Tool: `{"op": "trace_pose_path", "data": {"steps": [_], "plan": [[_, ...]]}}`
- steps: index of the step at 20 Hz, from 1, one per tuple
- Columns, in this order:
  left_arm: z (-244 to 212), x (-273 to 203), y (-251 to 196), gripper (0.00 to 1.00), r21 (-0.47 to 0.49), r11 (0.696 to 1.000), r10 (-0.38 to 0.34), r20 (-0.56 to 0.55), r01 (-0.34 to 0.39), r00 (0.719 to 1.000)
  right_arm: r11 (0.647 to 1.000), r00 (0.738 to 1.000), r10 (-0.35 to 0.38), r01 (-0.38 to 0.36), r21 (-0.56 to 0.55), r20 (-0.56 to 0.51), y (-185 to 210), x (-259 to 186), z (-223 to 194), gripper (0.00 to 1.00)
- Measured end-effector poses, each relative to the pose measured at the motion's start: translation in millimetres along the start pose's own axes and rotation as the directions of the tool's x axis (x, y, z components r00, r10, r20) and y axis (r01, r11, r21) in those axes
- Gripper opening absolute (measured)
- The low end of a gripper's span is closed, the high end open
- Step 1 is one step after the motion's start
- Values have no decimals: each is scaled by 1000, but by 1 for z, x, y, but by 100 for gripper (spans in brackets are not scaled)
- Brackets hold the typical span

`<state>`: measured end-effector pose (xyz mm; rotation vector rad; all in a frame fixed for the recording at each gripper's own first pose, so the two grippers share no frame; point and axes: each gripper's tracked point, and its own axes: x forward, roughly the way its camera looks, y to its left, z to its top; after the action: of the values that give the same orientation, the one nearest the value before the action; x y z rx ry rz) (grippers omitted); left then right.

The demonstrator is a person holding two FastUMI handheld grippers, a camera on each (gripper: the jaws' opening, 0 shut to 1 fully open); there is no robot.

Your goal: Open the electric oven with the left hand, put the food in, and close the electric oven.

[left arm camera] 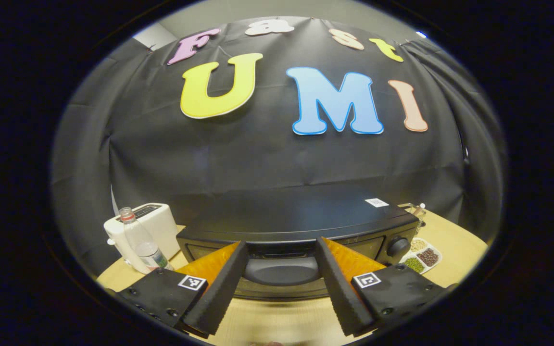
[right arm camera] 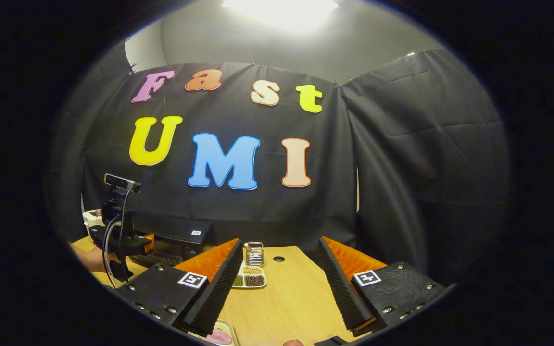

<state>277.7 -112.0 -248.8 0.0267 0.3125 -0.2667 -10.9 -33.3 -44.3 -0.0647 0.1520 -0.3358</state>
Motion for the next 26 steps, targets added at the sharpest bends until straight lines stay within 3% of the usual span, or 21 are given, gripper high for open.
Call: {"op": "trace_pose_path", "data": {"steps": [1, 2, 4, 6, 7, 13, 20, 24, 25, 26], "plan": [[-2, -1, 0, 99, 0, 1000, 3, -11, -3, 1000, 1000, 1000, 2, -2, -1, -3, 1, 0, -1, 95], [2, -2, 0, 95, 4, 1000, 4, 3, -4, 1000, 1000, 1000, 7, -7, -2, -5, 1, 0, 0, 95], [-2, -8, 0, 99, 6, 1000, 7, 5, -7, 1000, 1000, 1000, 16, -16, -1, -5, 2, 2, 0, 95], [-7, -18, 1, 95, 0, 1000, 10, 6, -10, 1000, 1000, 1000, 31, -31, 2, -3, 3, 3, 1, 95], [-9, -25, 0, 99, 1, 1000, 13, 3, -13, 1000, 999, 999, 40, -40, 3, -1, 4, 4, 1, 95], [-32, -62, -2, 99, 11, 999, 30, -31, -30, 999, 995, 995, 100, -100, 16, -2, 5, 8, -1, 95], [-91, -101, -4, 99, 32, 998, 51, -153, -47, 987, 984, 985, 174, -174, 26, -3, 11, 10, -2, 95], [-120, -115, -8, 92, 50, 997, 63, -201, -54, 977, 979, 979, 203, -202, 31, -17, 12, 9, -8, 95], [-127, -117, -9, 92, 56, 997, 65, -216, -54, 974, 977, 978, 210, -209, 33, -22, 13, 9, -10, 95], [-136, -119, -10, 99, 56, 997, 66, -233, -55, 970, 976, 976, 217, -215, 36, -28, 14, 9, -11, 95]]}}
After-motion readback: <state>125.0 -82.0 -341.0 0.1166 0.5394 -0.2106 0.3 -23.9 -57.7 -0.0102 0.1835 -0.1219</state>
